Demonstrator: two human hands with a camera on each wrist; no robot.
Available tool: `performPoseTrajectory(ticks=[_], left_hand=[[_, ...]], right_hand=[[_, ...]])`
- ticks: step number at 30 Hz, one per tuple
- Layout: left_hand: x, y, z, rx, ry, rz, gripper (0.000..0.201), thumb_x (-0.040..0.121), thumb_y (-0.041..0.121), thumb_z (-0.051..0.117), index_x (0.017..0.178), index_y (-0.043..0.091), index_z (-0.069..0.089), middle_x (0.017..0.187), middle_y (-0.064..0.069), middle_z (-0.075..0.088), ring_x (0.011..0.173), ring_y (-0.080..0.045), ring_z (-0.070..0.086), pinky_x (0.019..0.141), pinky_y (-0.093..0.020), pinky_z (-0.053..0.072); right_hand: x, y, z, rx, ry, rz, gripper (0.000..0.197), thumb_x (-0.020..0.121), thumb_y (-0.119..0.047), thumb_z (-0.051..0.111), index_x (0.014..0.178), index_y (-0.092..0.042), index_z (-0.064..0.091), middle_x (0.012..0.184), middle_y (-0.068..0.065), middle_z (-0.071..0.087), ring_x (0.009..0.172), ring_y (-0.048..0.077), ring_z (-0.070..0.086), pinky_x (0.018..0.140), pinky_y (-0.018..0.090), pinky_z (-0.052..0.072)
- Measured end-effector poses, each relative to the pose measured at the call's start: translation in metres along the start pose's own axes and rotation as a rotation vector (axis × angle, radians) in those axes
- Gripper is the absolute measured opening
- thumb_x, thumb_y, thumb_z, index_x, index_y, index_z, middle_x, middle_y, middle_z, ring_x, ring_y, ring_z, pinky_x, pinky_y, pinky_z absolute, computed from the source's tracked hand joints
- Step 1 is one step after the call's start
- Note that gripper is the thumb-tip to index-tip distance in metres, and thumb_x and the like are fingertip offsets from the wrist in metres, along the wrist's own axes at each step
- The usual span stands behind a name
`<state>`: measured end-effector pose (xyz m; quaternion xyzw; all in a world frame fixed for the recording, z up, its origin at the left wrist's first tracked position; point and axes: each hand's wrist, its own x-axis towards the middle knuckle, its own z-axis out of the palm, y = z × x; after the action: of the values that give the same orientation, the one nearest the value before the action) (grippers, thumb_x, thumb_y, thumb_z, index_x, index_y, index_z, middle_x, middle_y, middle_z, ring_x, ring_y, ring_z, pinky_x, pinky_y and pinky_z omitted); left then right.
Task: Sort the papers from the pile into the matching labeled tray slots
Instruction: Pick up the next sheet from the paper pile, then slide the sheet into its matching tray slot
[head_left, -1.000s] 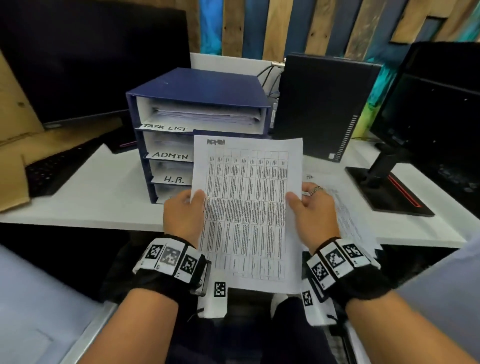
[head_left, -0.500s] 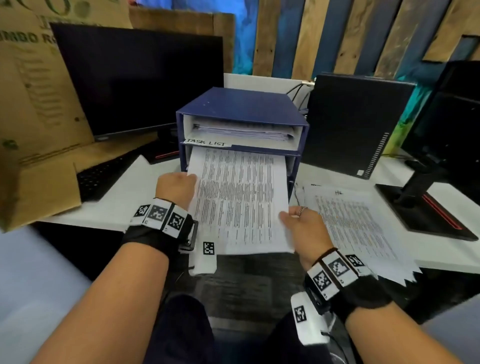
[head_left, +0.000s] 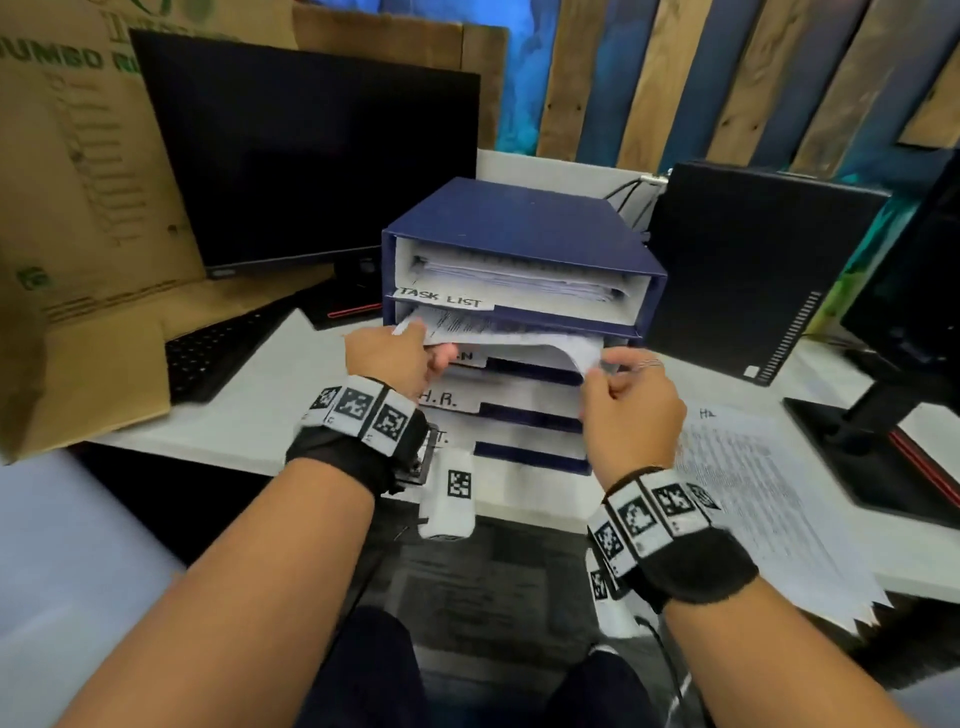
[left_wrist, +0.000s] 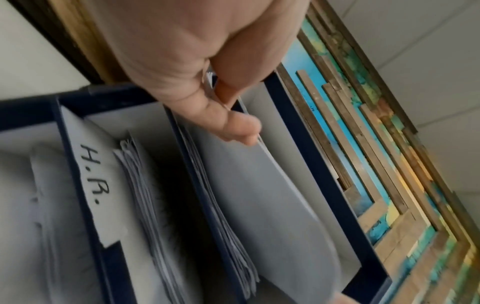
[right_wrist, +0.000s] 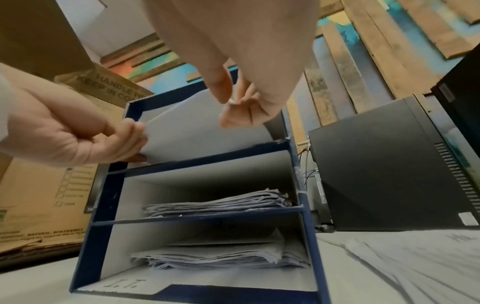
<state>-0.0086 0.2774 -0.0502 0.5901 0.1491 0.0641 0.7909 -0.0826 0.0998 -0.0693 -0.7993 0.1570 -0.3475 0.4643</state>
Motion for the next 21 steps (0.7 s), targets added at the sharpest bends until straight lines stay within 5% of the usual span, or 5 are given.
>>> performPoseTrajectory(ticks=[4, 8, 13, 15, 21], left_hand=[[0.005, -0.002, 0.011, -0.202, -0.048, -0.013, 0.017, 0.098, 0.013, 0.058, 0.084, 0.003, 0.056, 0.095, -0.015, 0.069, 0.062, -0.013, 0.071, 0.058, -0.021, 0.057], [-0.016, -0.012, 0.014, -0.063, 0.001, 0.138, 0.014, 0.092, 0.003, 0.060, 0.083, 0.006, 0.069, 0.084, -0.009, 0.074, 0.071, -0.019, 0.074, 0.069, -0.028, 0.061], [-0.023, -0.036, 0.027, 0.915, -0.176, 0.753, 0.025, 0.099, 0.027, 0.048, 0.101, 0.020, 0.072, 0.091, 0.001, 0.074, 0.080, -0.015, 0.064, 0.078, -0.034, 0.056], [-0.023, -0.040, 0.038, 1.189, -0.223, 0.807, 0.030, 0.100, 0.033, 0.039, 0.102, 0.021, 0.067, 0.095, -0.001, 0.071, 0.092, -0.022, 0.064, 0.090, -0.040, 0.050], [-0.018, -0.034, 0.060, 1.327, -0.257, 0.802, 0.024, 0.097, 0.018, 0.042, 0.105, 0.011, 0.064, 0.101, -0.010, 0.067, 0.102, -0.031, 0.059, 0.101, -0.043, 0.041]], right_hand=[[0.015, 0.004, 0.011, -0.085, -0.115, -0.007, 0.028, 0.100, -0.024, 0.058, 0.124, -0.014, 0.068, 0.114, 0.002, 0.073, 0.105, 0.018, 0.068, 0.100, 0.034, 0.052], [0.028, 0.008, 0.017, -0.235, -0.181, 0.004, 0.038, 0.103, -0.026, 0.051, 0.138, -0.012, 0.058, 0.133, 0.009, 0.065, 0.122, 0.028, 0.059, 0.106, 0.035, 0.042], [0.035, 0.015, 0.022, -0.234, -0.292, 0.015, 0.043, 0.102, -0.022, 0.047, 0.144, -0.015, 0.050, 0.109, 0.017, 0.071, 0.083, 0.025, 0.072, 0.073, 0.023, 0.058], [0.033, 0.016, 0.014, -0.200, -0.268, 0.010, 0.044, 0.102, -0.019, 0.047, 0.146, -0.019, 0.049, 0.113, 0.015, 0.071, 0.066, 0.015, 0.071, 0.051, 0.004, 0.045], [0.031, 0.032, -0.023, -0.094, -0.181, 0.021, 0.021, 0.099, -0.015, 0.055, 0.107, -0.022, 0.072, 0.107, -0.008, 0.071, 0.057, 0.010, 0.067, 0.056, 0.011, 0.050]])
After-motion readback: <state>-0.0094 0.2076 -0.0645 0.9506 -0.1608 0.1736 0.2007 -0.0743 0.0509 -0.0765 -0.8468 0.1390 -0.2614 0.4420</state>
